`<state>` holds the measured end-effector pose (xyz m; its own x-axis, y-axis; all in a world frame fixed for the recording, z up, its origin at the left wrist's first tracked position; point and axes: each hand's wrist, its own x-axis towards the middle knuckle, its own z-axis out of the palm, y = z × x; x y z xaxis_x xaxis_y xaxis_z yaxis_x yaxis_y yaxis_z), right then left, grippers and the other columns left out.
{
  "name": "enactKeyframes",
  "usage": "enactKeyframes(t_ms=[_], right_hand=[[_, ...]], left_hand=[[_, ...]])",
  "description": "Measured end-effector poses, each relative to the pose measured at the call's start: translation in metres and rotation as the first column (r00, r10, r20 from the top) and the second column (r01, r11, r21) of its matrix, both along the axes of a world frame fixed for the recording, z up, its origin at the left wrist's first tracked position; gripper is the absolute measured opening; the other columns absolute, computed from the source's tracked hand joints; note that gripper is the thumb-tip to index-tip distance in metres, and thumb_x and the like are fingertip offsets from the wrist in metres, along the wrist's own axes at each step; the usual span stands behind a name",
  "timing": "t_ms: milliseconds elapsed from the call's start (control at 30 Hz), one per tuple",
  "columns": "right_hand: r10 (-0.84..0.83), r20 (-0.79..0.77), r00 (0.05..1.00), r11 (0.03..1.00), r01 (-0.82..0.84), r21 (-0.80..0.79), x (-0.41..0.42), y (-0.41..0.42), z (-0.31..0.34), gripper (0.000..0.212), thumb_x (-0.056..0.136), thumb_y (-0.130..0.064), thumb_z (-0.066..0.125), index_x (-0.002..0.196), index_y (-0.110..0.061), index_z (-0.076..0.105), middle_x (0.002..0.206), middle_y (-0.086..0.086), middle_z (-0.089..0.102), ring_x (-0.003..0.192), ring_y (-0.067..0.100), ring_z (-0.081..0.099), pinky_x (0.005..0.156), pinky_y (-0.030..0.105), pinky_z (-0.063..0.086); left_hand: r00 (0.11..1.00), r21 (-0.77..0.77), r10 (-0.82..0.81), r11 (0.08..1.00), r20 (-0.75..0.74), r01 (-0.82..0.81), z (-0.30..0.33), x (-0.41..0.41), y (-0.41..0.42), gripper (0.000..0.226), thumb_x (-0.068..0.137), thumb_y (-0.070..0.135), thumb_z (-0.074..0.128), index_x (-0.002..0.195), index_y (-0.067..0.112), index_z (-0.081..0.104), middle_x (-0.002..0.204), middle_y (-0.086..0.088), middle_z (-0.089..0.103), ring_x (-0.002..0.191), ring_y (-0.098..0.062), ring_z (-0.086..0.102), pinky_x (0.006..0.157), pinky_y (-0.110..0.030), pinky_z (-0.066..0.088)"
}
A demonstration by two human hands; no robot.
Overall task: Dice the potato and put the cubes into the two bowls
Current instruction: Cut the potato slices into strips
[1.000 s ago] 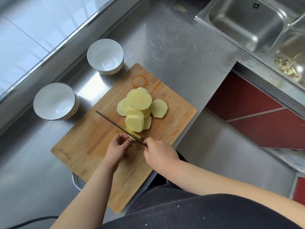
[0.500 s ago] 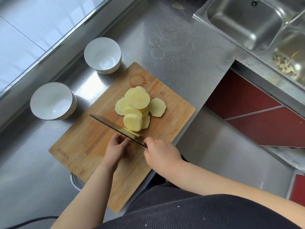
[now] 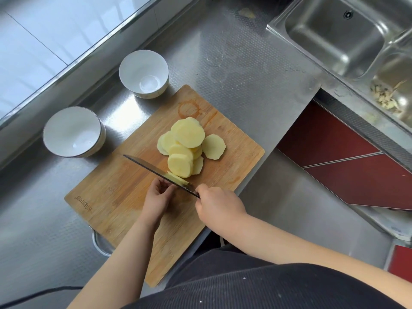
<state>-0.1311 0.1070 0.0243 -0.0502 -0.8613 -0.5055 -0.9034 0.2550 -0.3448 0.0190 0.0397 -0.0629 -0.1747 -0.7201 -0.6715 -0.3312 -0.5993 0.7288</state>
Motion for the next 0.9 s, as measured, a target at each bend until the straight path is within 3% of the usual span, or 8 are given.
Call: enactKeyframes(t_ms=[167,333,567,900], right_hand=[[-0.027,0.008,1.000,0.999,0.027,0.045,-0.004,-0.004,0.001,0.028,0.100,-0.024,0.040,0.121,-0.012,0.053,0.100,0.009,0.066,0.086,0.031,0.062,0.059,0.032,0.040],[0.006,0.001,1.000,0.998,-0.006,0.062,-0.003,-0.006,0.001,0.028,0.100,-0.024,0.040,0.121,-0.011,0.052,0.100,0.009,0.066,0.085,0.031,0.062,0.061,0.033,0.043],[-0.005,0.005,1.000,0.997,0.005,0.083,-0.005,-0.009,-0.001,0.027,0.101,-0.023,0.039,0.120,-0.011,0.053,0.099,0.009,0.066,0.083,0.030,0.061,0.060,0.032,0.042],[0.007,-0.016,1.000,0.996,-0.006,0.093,-0.007,-0.014,0.002,0.024,0.100,-0.023,0.042,0.117,-0.010,0.054,0.102,0.010,0.066,0.088,0.032,0.062,0.060,0.033,0.041]], left_hand=[[0.999,-0.011,0.039,0.999,0.033,-0.038,-0.003,-0.002,0.002,0.008,0.091,0.014,0.062,0.095,0.019,0.058,0.106,-0.019,0.063,0.089,-0.027,0.057,0.091,-0.053,0.048],[0.998,-0.001,0.055,0.998,0.029,-0.055,0.000,-0.005,0.002,0.012,0.092,0.011,0.060,0.096,0.021,0.055,0.105,-0.011,0.063,0.093,-0.024,0.056,0.094,-0.048,0.048],[0.998,0.005,0.056,0.998,0.035,-0.056,-0.002,-0.005,0.002,0.011,0.092,0.013,0.061,0.102,0.013,0.057,0.112,-0.020,0.062,0.104,-0.038,0.058,0.094,-0.051,0.047],[0.998,0.000,0.048,0.999,0.041,-0.048,-0.002,-0.004,0.001,0.006,0.091,0.016,0.062,0.095,0.017,0.057,0.109,-0.022,0.062,0.092,-0.033,0.058,0.087,-0.053,0.050]])
